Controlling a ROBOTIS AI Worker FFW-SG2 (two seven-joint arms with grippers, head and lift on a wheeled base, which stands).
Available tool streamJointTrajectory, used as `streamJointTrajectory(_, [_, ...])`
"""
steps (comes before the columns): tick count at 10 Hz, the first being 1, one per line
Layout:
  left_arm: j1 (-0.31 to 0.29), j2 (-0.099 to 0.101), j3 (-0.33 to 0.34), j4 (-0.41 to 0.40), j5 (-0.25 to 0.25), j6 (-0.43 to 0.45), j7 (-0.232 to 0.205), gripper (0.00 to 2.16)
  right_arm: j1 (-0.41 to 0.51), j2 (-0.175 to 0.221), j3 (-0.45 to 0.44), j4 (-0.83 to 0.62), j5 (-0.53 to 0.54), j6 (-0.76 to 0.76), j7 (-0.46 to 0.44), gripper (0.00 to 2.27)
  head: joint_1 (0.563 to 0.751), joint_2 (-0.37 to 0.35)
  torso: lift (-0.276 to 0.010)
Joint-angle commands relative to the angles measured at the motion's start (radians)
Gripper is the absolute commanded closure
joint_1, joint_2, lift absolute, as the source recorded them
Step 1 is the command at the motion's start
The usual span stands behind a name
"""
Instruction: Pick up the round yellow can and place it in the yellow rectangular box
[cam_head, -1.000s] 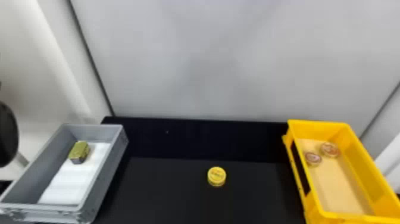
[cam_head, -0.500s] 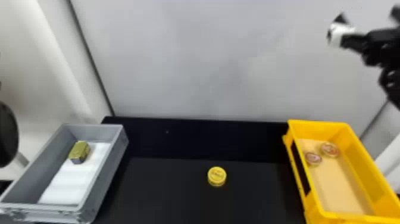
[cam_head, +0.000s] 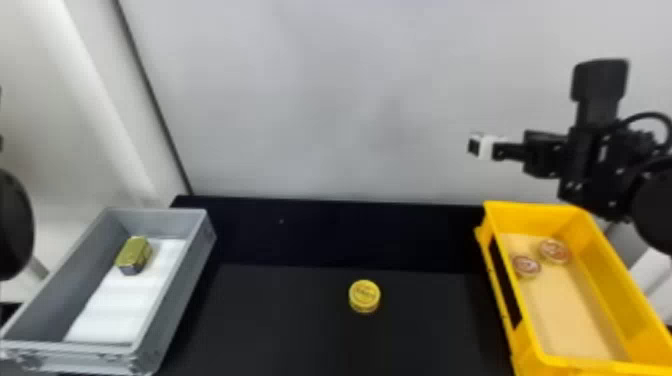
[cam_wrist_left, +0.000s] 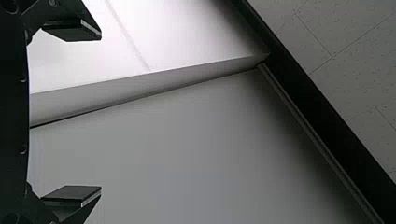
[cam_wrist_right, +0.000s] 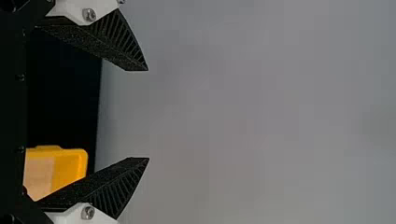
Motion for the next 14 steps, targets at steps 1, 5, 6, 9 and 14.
streamJointTrajectory(1, [-0.003, -0.005, -0.005, 0.003, 0.000, -0.001, 0.000, 0.12, -0.013, 0.000, 0.045, 0.128, 0.011, 0.007, 0.112, 0.10, 0.663, 0.054, -0.010])
streamJointTrajectory(5, [-0.027, -0.014, -0.025, 0.016, 0.000, -0.012, -0.002, 0.12, -0.120, 0.046, 0.245, 0.446, 0.316, -0.045, 0.588, 0.11, 0.663, 0.054, -0.010])
streamJointTrajectory(6, [-0.032, -0.014, -0.028, 0.018, 0.000, -0.012, -0.002, 0.12, -0.123, 0.095, 0.235, 0.507, 0.451, -0.099, 0.703, 0.11, 0.663, 0.054, -0.010])
streamJointTrajectory(9, [-0.041, -0.031, -0.040, 0.039, 0.000, -0.044, 0.000, 0.12, -0.123, 0.157, 0.246, 0.572, 0.758, -0.202, 0.927, 0.11, 0.663, 0.054, -0.010])
streamJointTrajectory(14, [-0.055, -0.039, -0.046, 0.050, -0.002, -0.061, 0.003, 0.12, -0.129, 0.184, 0.271, 0.680, 0.700, -0.286, 0.918, 0.11, 0.663, 0.054, -0.010])
